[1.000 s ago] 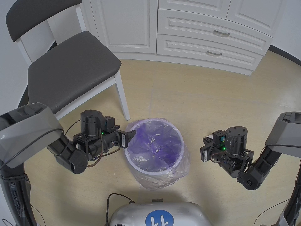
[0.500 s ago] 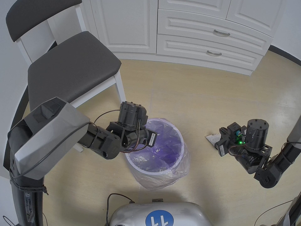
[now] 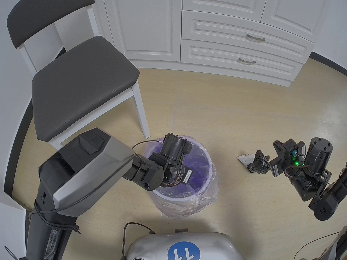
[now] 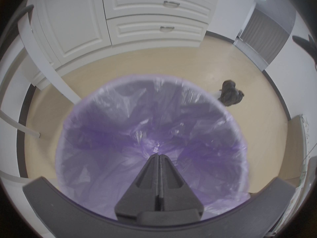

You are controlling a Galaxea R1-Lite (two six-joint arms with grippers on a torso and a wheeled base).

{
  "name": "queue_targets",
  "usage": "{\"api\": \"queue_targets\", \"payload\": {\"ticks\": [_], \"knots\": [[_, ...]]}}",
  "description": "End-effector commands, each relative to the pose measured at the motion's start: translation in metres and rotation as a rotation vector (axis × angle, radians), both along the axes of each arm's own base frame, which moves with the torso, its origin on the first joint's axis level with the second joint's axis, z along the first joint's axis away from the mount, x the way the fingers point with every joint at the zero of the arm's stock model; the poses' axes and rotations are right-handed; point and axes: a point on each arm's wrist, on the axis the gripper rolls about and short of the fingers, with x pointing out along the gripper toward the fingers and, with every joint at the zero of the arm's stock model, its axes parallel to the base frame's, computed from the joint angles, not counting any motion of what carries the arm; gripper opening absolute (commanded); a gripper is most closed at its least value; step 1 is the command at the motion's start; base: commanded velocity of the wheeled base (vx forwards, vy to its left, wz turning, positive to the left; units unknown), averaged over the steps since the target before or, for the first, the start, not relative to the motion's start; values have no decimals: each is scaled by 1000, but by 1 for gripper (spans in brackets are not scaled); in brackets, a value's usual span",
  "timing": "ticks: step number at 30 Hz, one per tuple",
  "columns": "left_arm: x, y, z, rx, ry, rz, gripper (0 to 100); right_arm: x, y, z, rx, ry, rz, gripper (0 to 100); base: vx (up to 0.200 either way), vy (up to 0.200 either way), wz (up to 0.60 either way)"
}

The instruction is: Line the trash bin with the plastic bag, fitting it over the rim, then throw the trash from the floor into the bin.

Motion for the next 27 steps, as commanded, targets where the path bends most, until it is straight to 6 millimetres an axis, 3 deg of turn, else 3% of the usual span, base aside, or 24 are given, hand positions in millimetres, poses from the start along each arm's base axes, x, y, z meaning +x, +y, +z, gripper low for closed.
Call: {"api": "queue_targets", "payload": {"ticks": [1,8,9,12,20,27], "knots": [[4,-2,-24,33,33,8,0,2,-6,-1,-7,3,-22,0,0,0,0],[0,0,-14,87,71,24,0,1,-6,-4,-22,18,-21,0,0,0,0],[-10,2,-3,115,105,15,0,2,-6,-6,-25,25,-23,0,0,0,0],[-23,6,4,149,143,1,0,3,-6,-8,-30,32,-22,0,0,0,0],[-33,13,6,169,168,0,0,4,-6,-12,-35,45,-22,0,0,0,0],[-71,28,4,221,225,-31,0,4,-6,-11,-35,44,-22,0,0,0,0]]}}
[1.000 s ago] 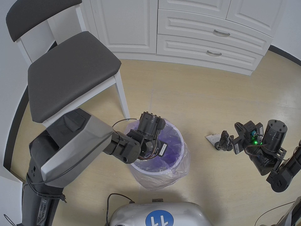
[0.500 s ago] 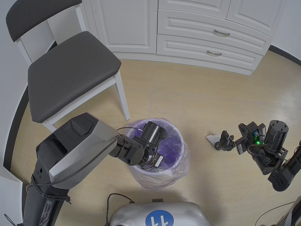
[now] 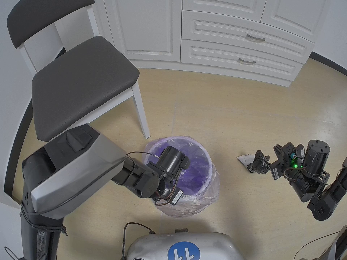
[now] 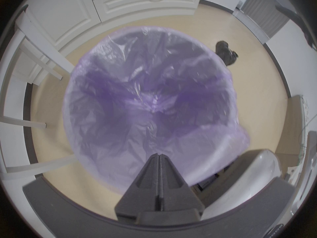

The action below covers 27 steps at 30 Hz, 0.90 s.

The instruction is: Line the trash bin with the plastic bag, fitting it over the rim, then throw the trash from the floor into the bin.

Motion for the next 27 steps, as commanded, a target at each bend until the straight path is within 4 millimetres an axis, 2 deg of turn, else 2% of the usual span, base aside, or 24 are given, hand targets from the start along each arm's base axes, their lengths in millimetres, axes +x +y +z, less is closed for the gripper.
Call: {"api": "queue_targets", "payload": {"ticks": [1,7,15,20,21,24,27], "knots": [[-26,9,8,13,14,-23,0,0,0,-1,-2,3,1,0,0,0,0],[-28,11,6,-17,-22,-25,0,0,0,0,-1,2,1,0,0,0,0],[-9,8,14,-66,-88,0,0,1,0,-1,-1,2,-2,0,0,0,0],[17,-8,-3,-86,-112,13,0,3,0,-4,-5,12,-2,0,0,0,0],[24,-13,-12,-85,-112,11,0,3,0,-4,-5,13,-4,0,0,0,0],[31,-22,-31,-74,-107,9,0,4,0,-3,-3,6,-5,0,0,0,0],[29,-28,-42,-30,-127,25,0,3,0,-3,-5,7,-4,0,0,0,0]]}}
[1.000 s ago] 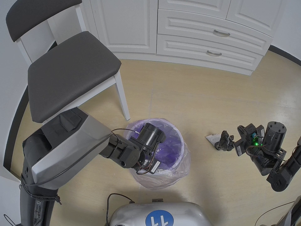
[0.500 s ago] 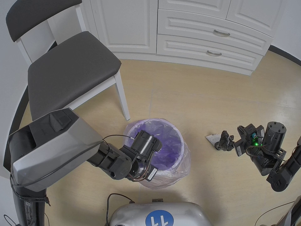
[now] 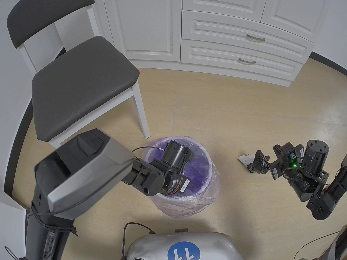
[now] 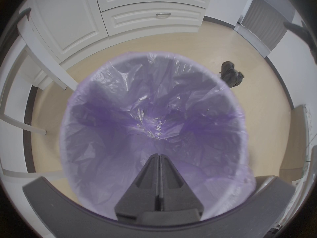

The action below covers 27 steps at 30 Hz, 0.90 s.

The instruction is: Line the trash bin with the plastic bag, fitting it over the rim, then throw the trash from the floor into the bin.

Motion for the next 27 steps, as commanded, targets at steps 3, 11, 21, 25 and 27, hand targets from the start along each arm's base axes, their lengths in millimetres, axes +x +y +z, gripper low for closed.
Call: {"api": "queue_targets", "payload": {"ticks": [3,11,21,25,27], "knots": [[-5,-20,-43,82,21,4,0,0,0,-2,-7,6,2,0,0,0,0],[-21,-13,-37,99,30,8,0,0,0,-2,-9,7,6,0,0,0,0],[22,5,6,20,-93,96,0,0,0,-3,-12,11,6,0,0,0,0],[48,15,10,43,-117,115,0,3,1,-7,-16,23,6,0,0,0,0],[58,16,10,42,-124,135,0,3,1,-7,-15,24,6,0,0,0,0]]}}
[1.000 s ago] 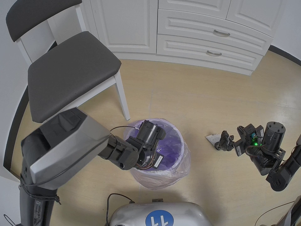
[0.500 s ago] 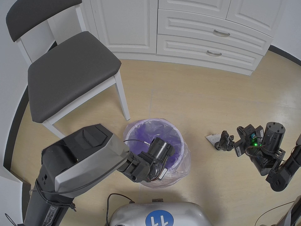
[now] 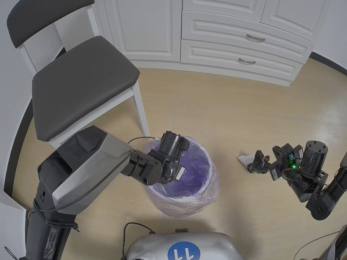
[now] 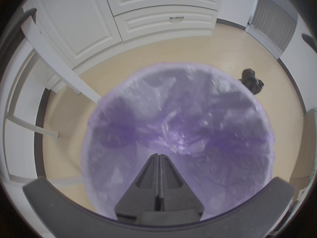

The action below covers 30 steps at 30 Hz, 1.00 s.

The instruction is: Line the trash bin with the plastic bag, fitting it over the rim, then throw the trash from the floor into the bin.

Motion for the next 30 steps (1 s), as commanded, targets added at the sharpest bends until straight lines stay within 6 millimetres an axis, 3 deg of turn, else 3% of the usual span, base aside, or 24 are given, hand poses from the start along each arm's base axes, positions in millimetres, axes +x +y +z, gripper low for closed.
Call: {"api": "queue_targets", "payload": {"ticks": [1,8,15,23,30], "knots": [[34,13,3,2,-30,52,0,2,1,-4,-5,13,-1,0,0,0,0],[55,23,5,20,-63,119,0,3,1,-4,-5,11,-1,0,0,0,0],[59,23,11,19,-86,133,0,6,0,-6,-7,17,-9,0,0,0,0],[43,6,21,10,-90,89,0,5,-1,-6,-6,17,-7,0,0,0,0],[32,-9,17,20,-74,42,0,4,-1,-6,-15,20,-3,0,0,0,0]]}}
